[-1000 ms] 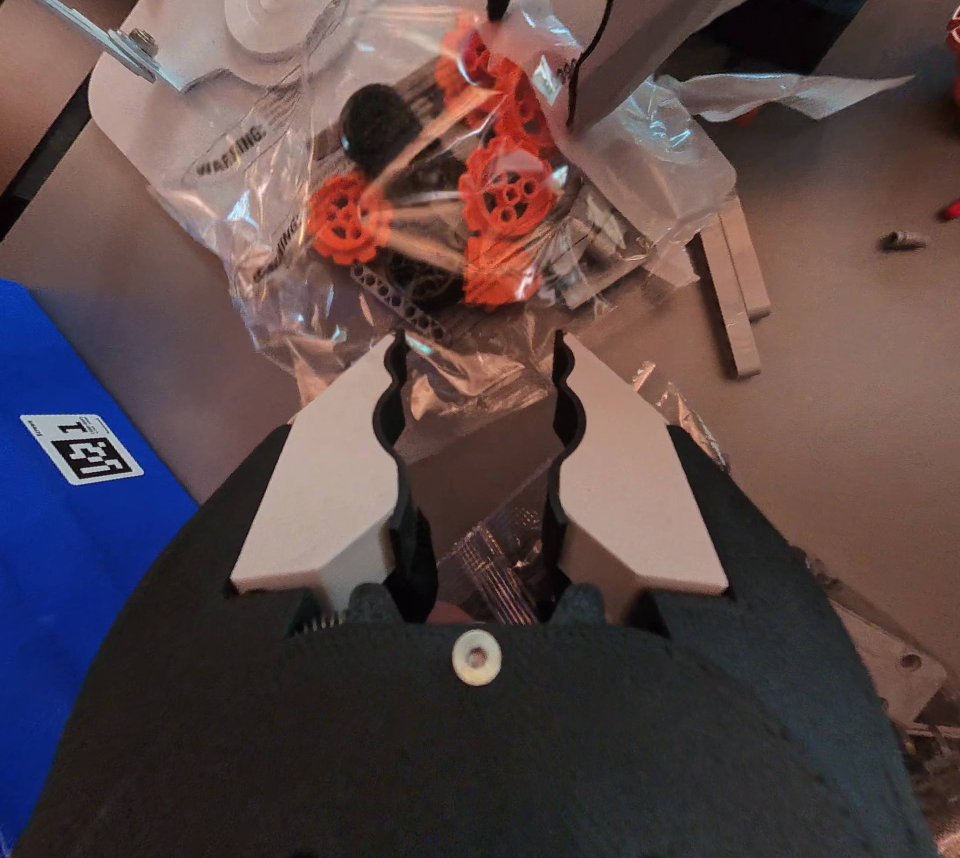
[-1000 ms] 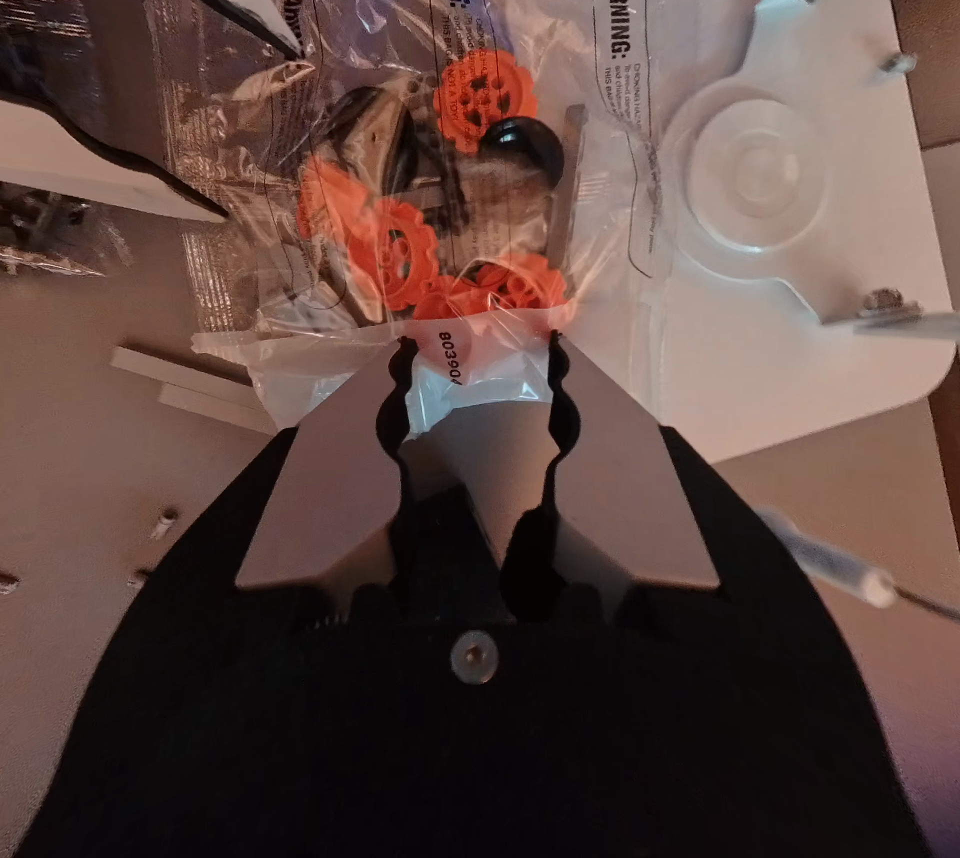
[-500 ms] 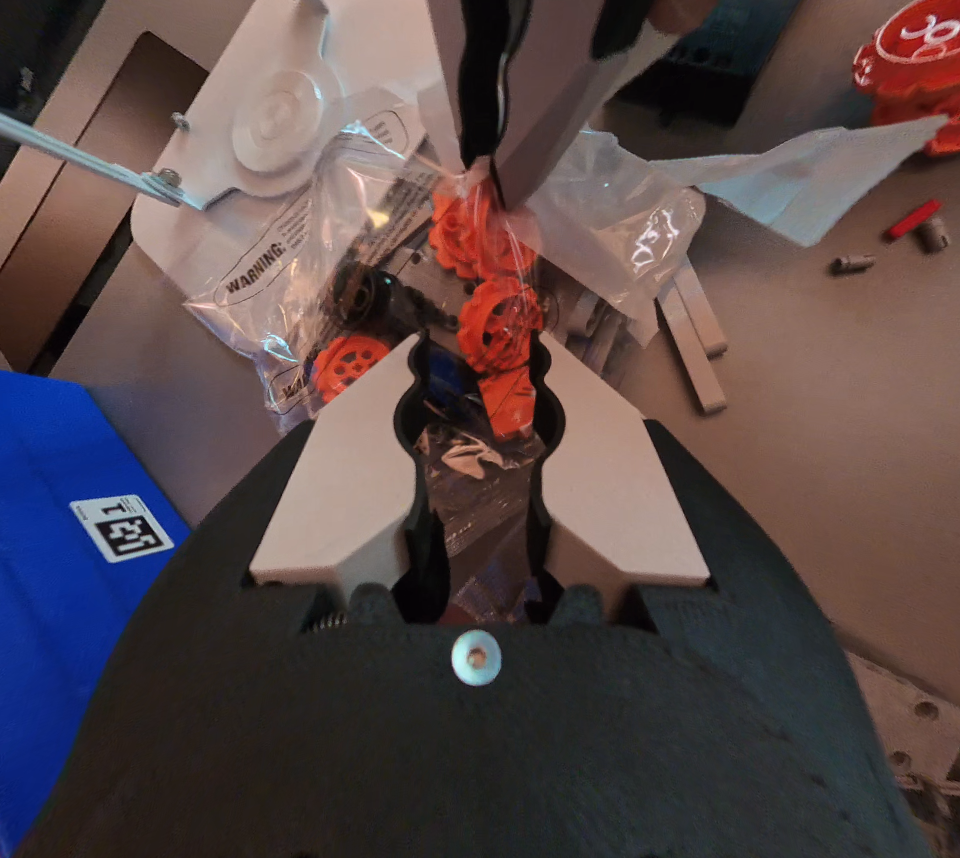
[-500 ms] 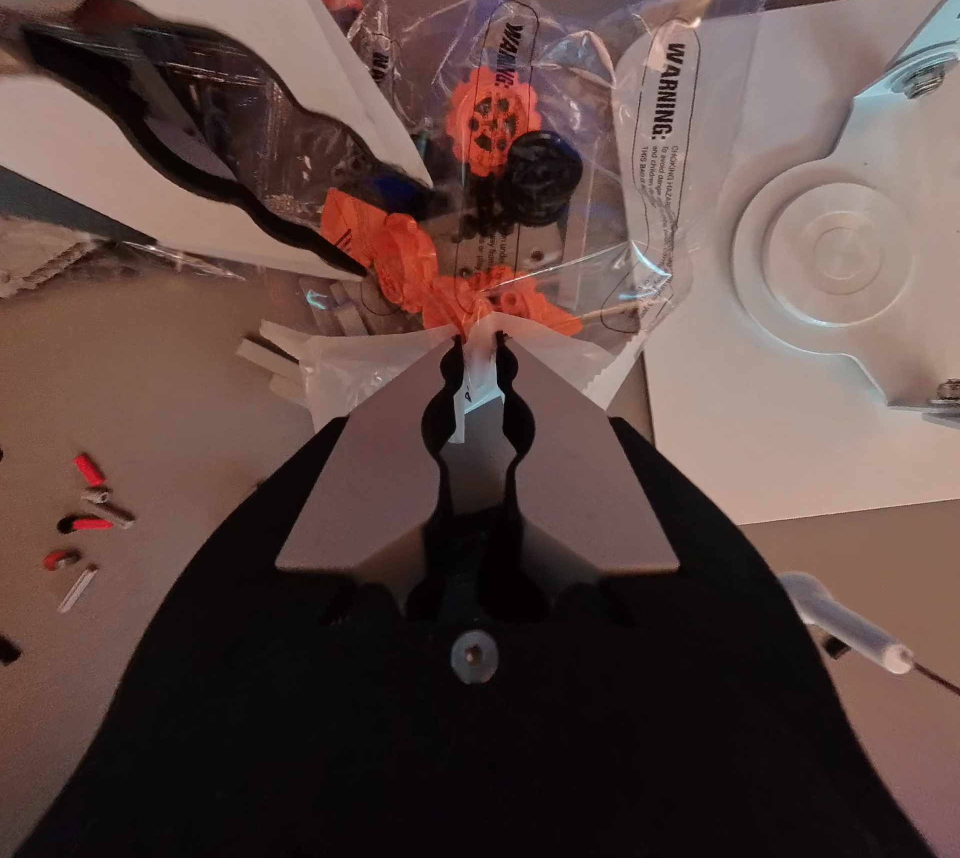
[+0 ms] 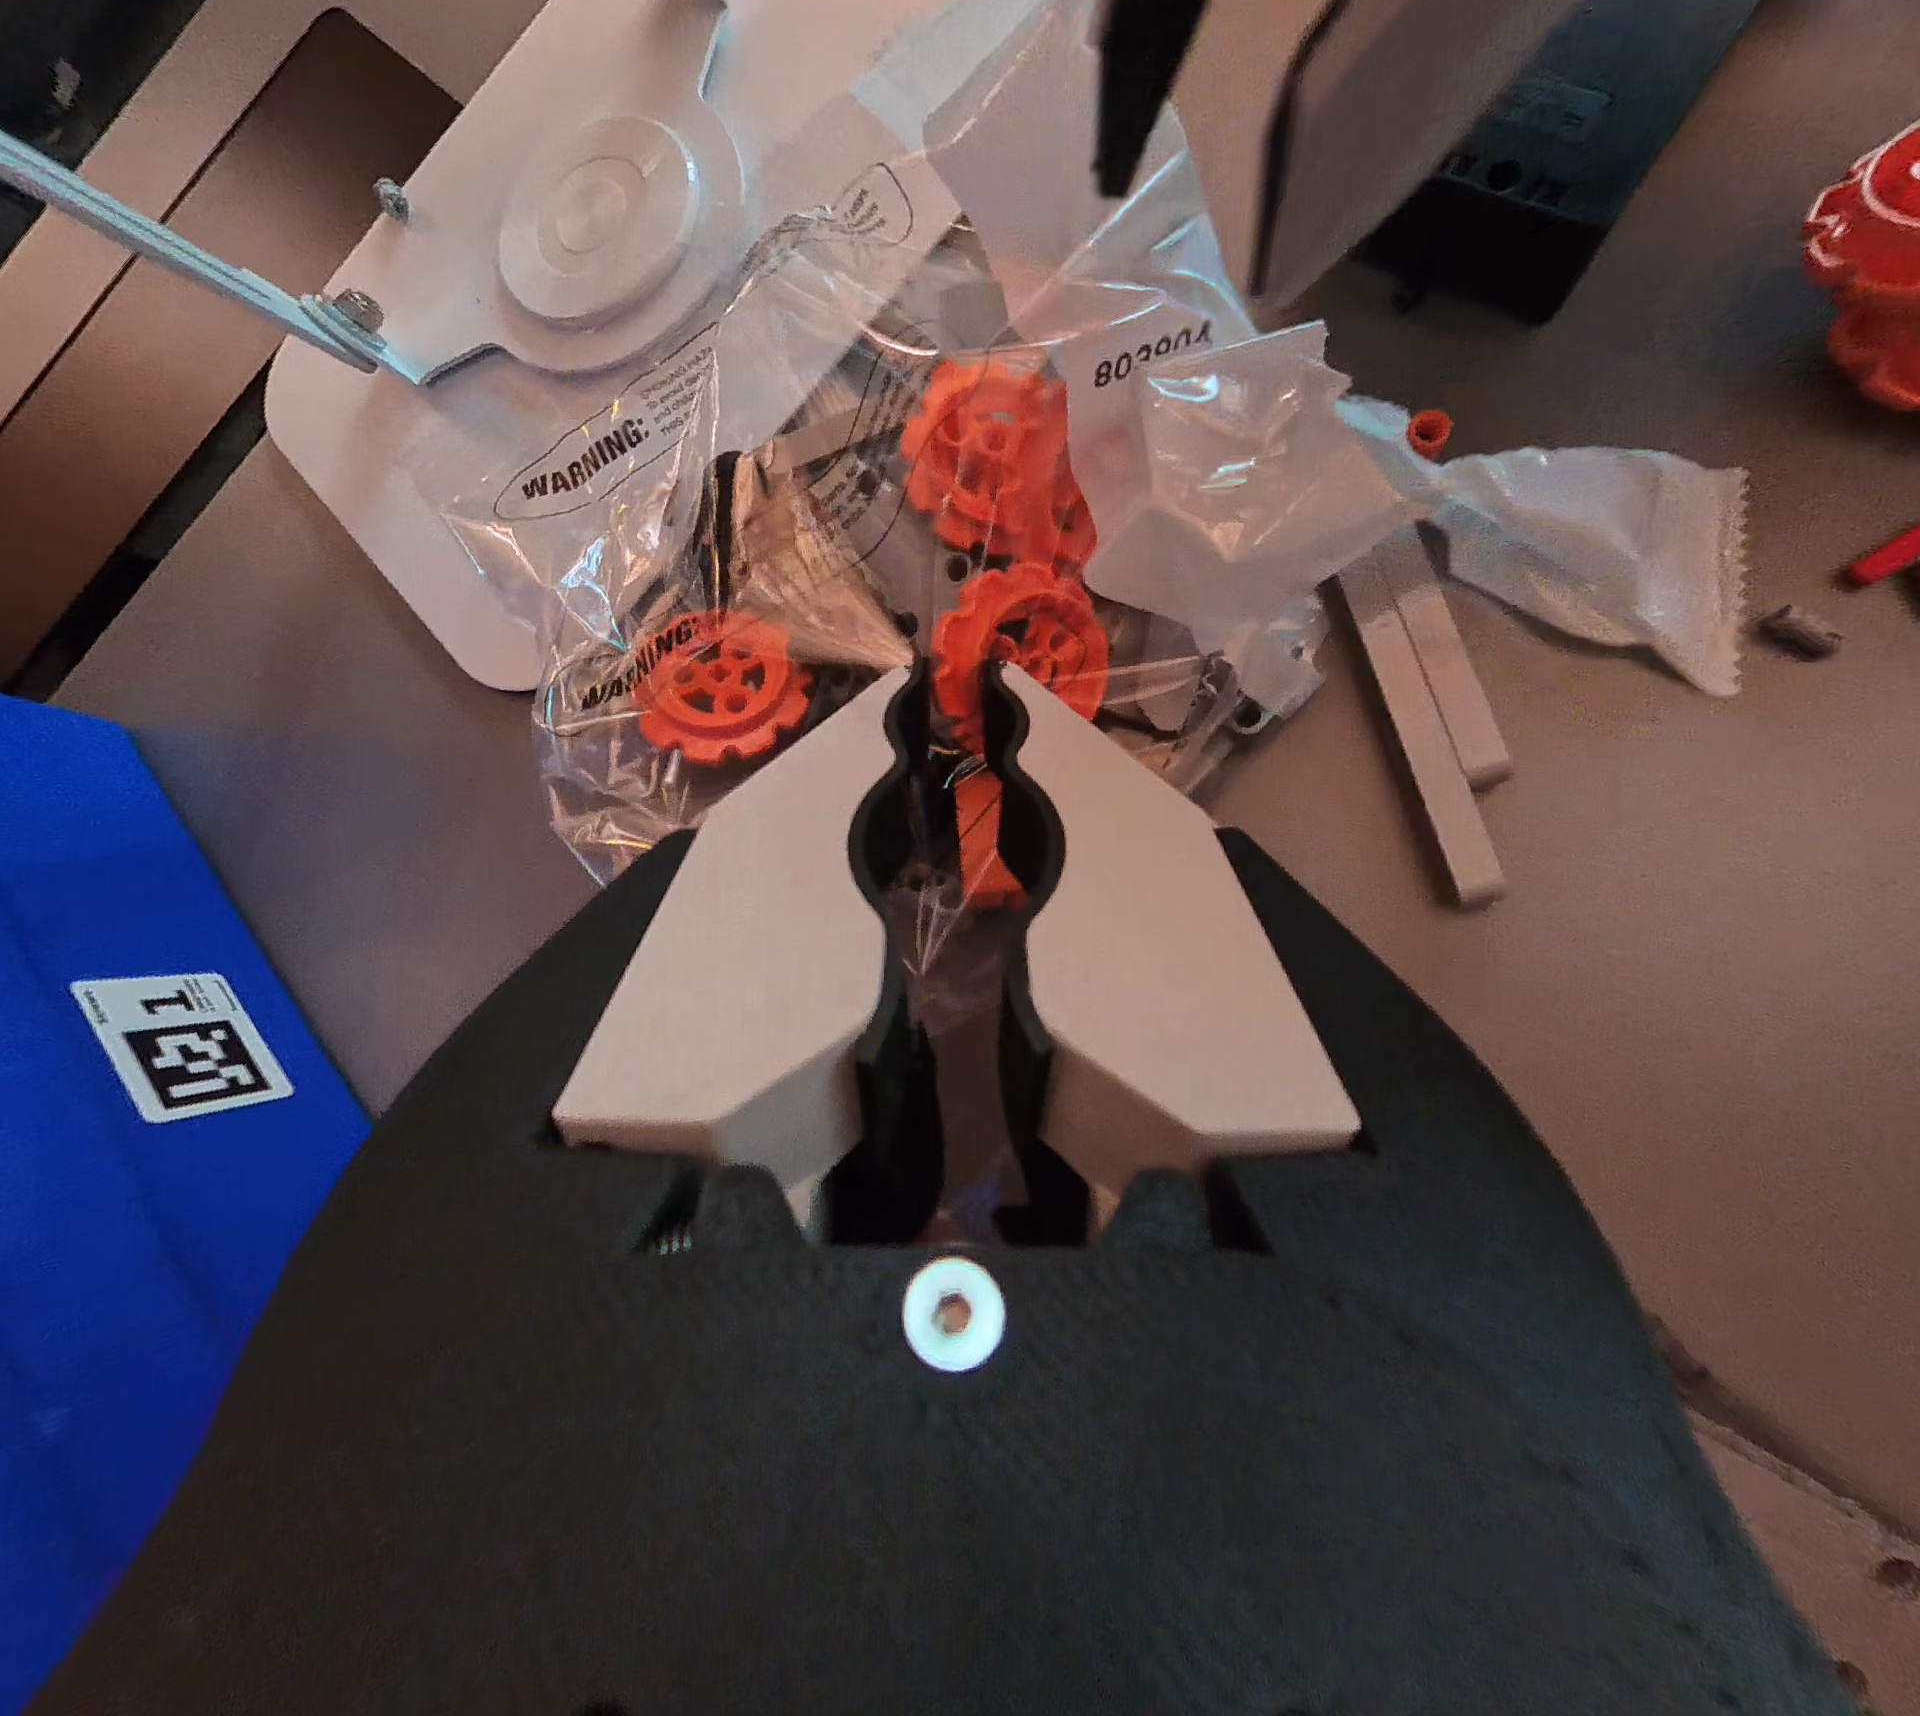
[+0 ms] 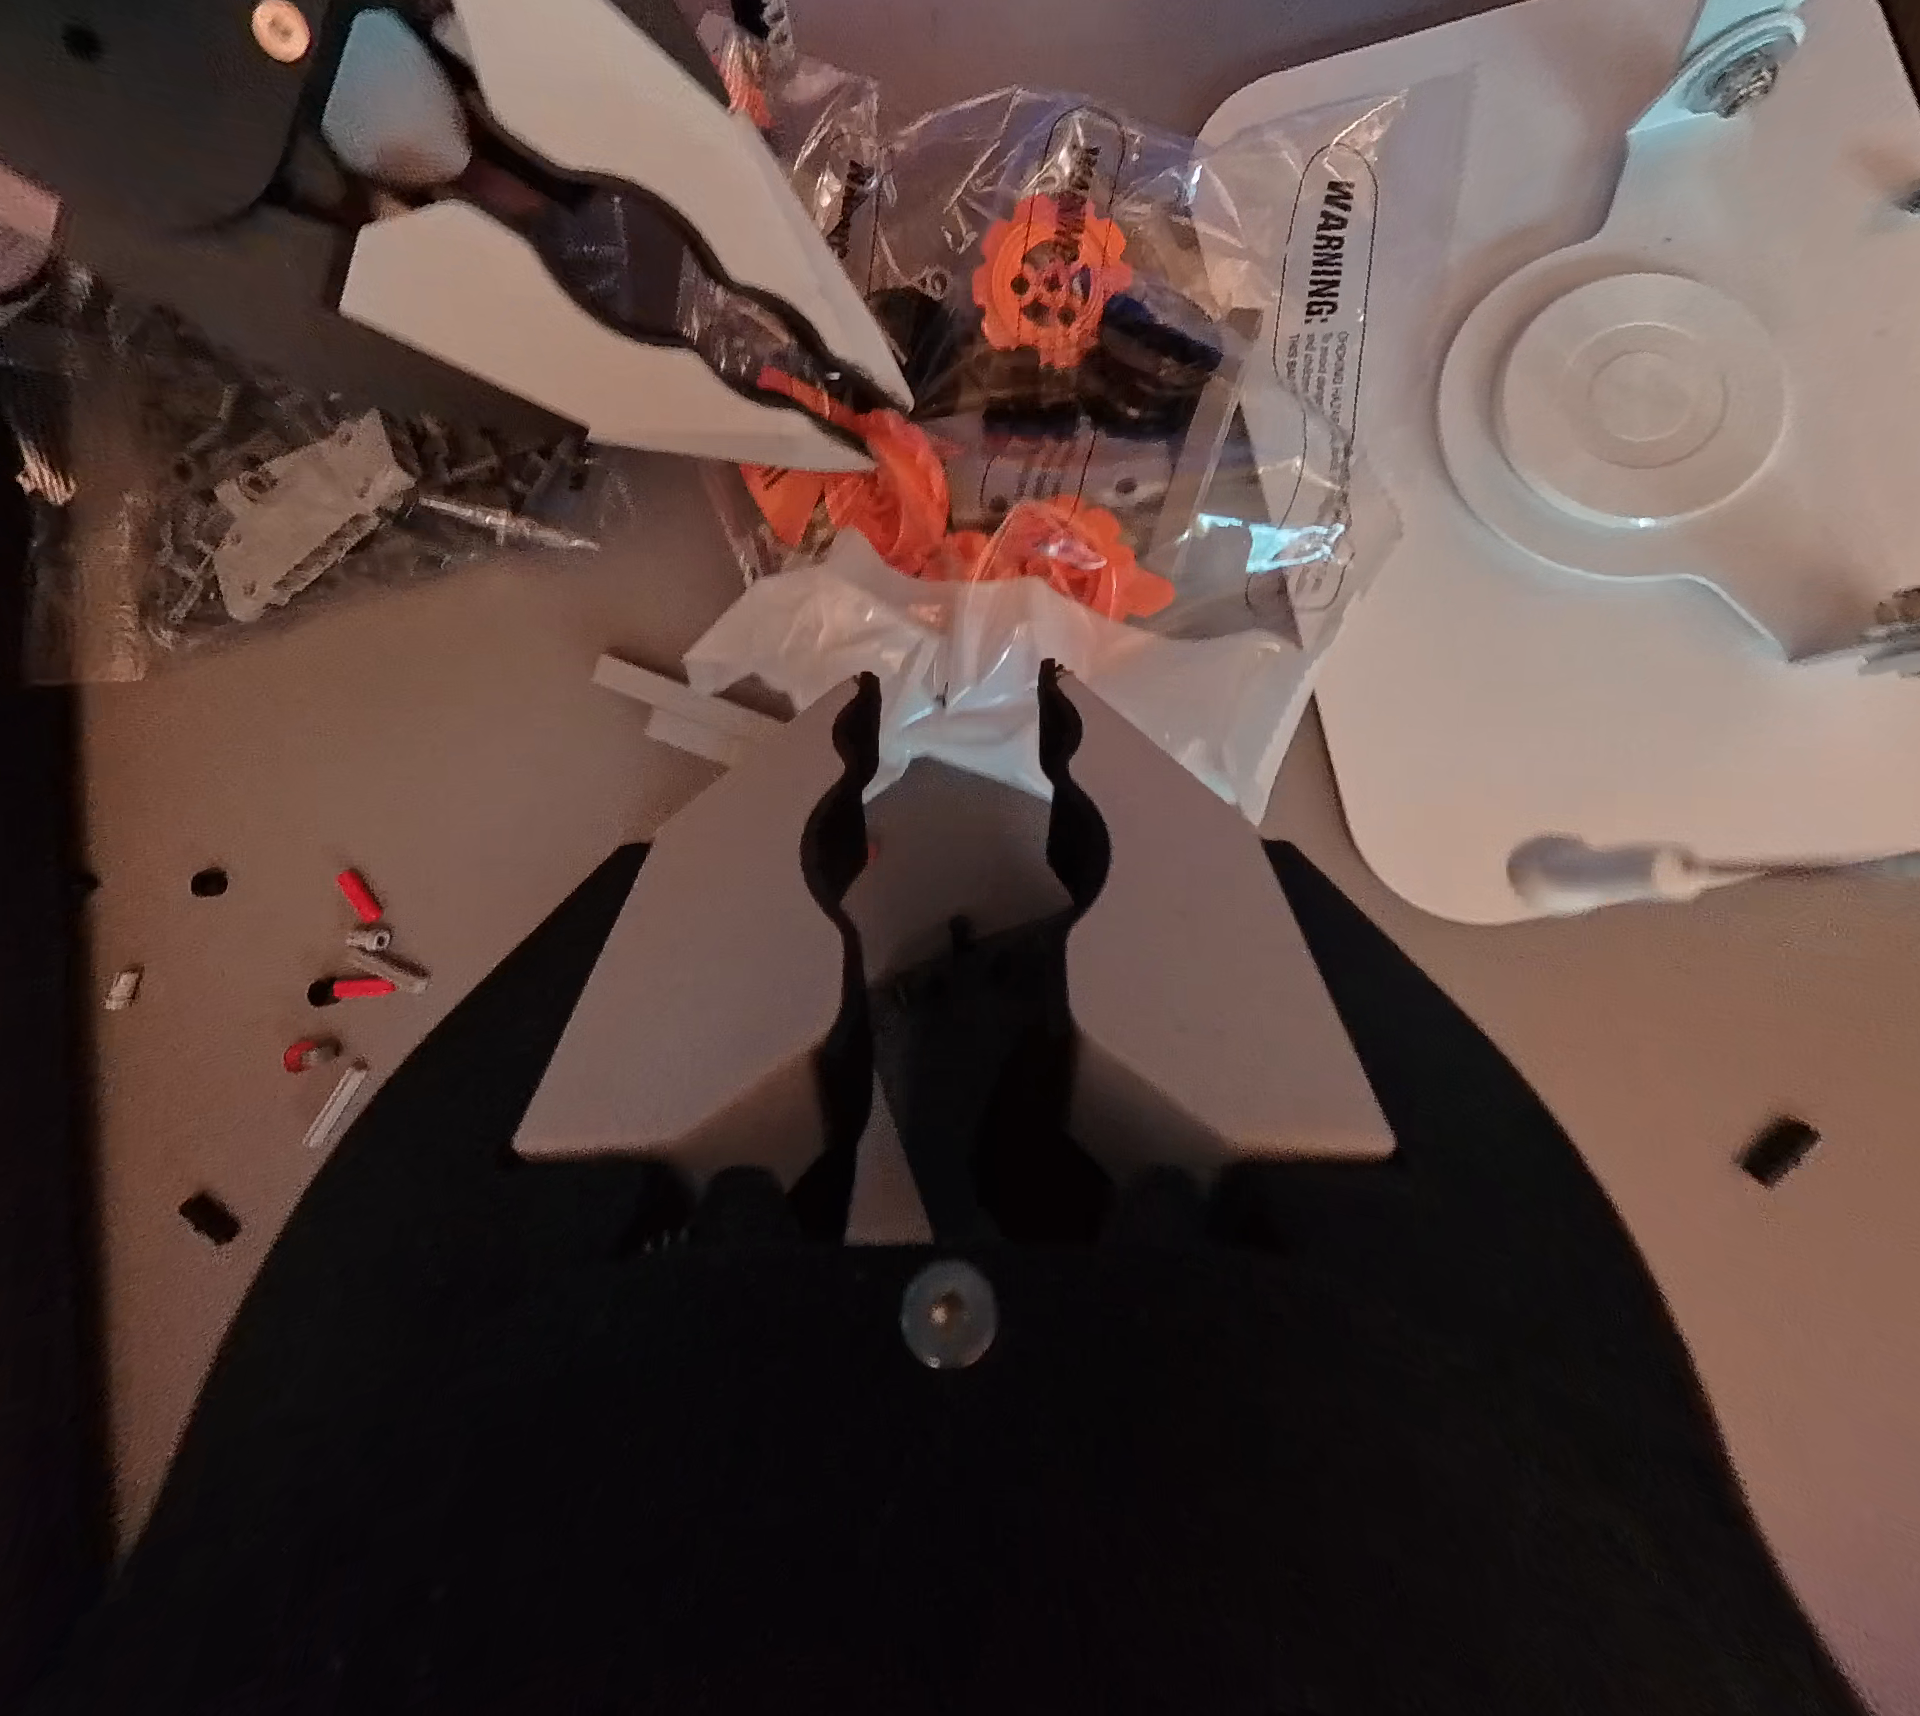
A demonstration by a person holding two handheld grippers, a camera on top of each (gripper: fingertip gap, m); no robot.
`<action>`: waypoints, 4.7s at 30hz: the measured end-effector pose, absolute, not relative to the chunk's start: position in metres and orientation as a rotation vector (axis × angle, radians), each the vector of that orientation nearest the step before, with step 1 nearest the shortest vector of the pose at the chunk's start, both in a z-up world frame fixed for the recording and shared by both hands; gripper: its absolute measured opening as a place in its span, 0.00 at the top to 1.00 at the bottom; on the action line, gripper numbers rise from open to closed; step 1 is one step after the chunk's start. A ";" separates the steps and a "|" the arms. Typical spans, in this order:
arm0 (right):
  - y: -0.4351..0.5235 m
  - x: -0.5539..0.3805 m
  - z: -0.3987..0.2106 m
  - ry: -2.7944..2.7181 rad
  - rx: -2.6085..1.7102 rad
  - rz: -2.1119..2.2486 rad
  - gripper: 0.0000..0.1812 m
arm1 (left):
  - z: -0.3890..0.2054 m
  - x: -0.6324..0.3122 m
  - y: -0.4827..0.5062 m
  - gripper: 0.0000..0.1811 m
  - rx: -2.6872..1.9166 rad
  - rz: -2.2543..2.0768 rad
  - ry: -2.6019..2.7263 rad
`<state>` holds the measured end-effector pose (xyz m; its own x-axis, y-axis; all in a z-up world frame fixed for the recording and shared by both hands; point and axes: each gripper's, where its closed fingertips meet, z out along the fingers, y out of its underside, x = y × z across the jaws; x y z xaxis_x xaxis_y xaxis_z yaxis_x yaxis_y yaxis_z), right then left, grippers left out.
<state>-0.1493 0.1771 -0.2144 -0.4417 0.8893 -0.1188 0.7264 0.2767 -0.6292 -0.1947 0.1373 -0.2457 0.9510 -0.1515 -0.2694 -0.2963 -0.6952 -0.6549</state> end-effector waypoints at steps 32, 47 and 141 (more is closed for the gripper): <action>0.159 -0.170 -0.201 -2.030 -1.406 1.048 1.00 | -0.200 -0.190 0.131 1.00 -2.113 -0.212 0.053; 0.132 -0.183 -0.218 -2.191 -1.379 1.095 0.95 | -0.203 -0.186 0.131 1.00 -2.100 -0.271 0.063; 0.107 -0.073 -0.264 -2.553 -1.040 0.643 0.93 | -0.265 -0.076 0.108 1.00 -2.455 -0.290 0.643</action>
